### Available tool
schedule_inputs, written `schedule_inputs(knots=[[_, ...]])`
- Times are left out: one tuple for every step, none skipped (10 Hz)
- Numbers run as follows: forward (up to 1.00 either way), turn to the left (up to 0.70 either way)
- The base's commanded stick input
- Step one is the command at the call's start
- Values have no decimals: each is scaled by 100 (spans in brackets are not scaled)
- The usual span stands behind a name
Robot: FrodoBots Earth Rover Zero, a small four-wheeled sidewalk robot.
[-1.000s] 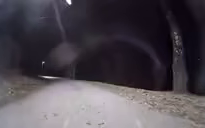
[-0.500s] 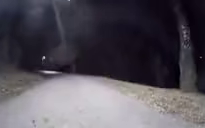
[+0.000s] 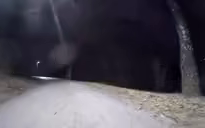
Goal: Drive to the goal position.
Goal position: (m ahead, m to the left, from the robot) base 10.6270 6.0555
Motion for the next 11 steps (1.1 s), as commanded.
schedule_inputs(knots=[[100, 27], [100, 27], [100, 27], [100, 27], [100, 27], [100, 24], [100, 8], [100, 0], [100, 0], [100, 0], [100, 0]])
